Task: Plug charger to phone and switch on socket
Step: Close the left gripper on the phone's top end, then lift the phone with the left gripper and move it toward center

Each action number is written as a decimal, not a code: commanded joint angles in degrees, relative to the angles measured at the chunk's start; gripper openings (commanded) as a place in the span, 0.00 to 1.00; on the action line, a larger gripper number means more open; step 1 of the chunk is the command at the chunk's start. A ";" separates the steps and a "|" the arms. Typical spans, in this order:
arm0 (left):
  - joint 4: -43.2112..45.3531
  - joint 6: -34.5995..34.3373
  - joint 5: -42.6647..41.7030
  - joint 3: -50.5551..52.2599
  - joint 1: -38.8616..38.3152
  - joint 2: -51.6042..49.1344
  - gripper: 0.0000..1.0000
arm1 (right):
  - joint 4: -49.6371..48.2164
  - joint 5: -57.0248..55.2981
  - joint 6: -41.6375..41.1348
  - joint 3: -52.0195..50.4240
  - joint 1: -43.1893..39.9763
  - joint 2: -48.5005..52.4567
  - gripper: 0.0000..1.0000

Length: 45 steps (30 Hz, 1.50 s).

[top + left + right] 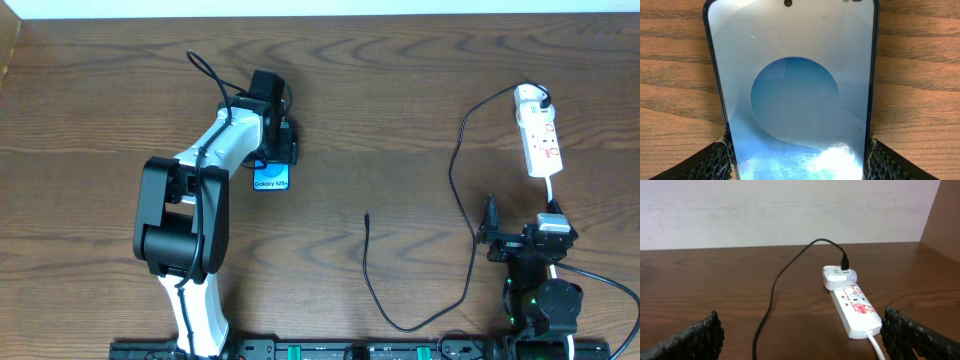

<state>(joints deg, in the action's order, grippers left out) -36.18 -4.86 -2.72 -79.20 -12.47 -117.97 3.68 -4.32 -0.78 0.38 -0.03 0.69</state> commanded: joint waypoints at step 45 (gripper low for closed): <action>-2.51 -0.04 -1.14 -0.28 0.15 5.53 0.07 | 0.22 -0.04 0.63 -0.07 0.50 -0.42 0.99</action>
<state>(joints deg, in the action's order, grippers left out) -38.63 -4.86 -3.33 -79.35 -12.47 -116.55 3.68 -4.32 -0.78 0.38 -0.03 0.69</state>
